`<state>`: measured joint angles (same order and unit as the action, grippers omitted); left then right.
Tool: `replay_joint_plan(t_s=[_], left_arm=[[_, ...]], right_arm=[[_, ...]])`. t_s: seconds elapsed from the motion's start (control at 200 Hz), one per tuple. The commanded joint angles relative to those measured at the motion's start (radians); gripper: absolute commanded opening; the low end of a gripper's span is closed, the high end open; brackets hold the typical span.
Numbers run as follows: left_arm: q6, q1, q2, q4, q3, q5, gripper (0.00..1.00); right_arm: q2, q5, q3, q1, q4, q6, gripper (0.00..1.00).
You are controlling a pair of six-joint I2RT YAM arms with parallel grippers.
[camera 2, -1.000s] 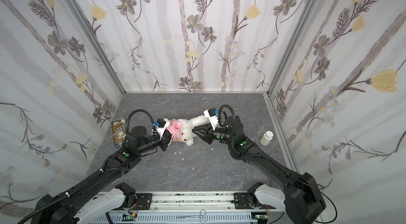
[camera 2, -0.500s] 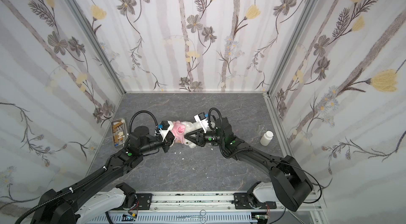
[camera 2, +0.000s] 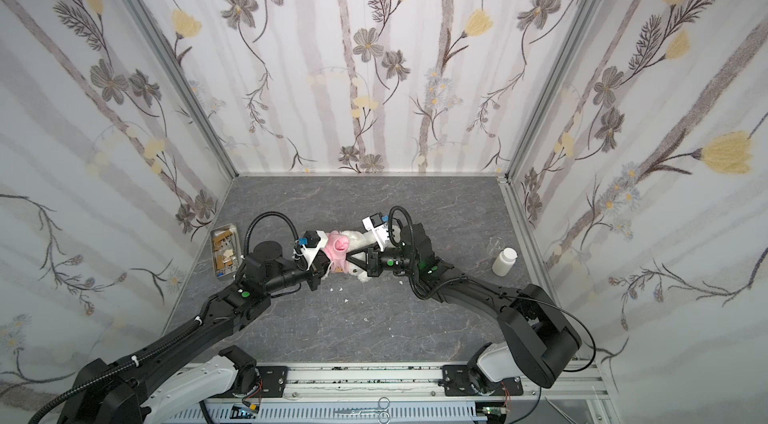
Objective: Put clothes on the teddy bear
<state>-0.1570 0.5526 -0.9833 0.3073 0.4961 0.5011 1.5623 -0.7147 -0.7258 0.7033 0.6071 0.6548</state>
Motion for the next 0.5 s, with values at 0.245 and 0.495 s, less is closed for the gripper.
replay_joint_plan(t_s=[0.245,0.495], left_arm=[[-0.289,0.101,-0.015,-0.091,0.016,-0.163,0.00],[-0.350,0.122,-0.016,-0.114,0.022,-0.164,0.00]], right_arm=[[-0.193,0.363,0.095,-0.043,0.047,0.161,0.00],[-0.249,0.442,0.166,-0.070,0.042,0.216,0.00]])
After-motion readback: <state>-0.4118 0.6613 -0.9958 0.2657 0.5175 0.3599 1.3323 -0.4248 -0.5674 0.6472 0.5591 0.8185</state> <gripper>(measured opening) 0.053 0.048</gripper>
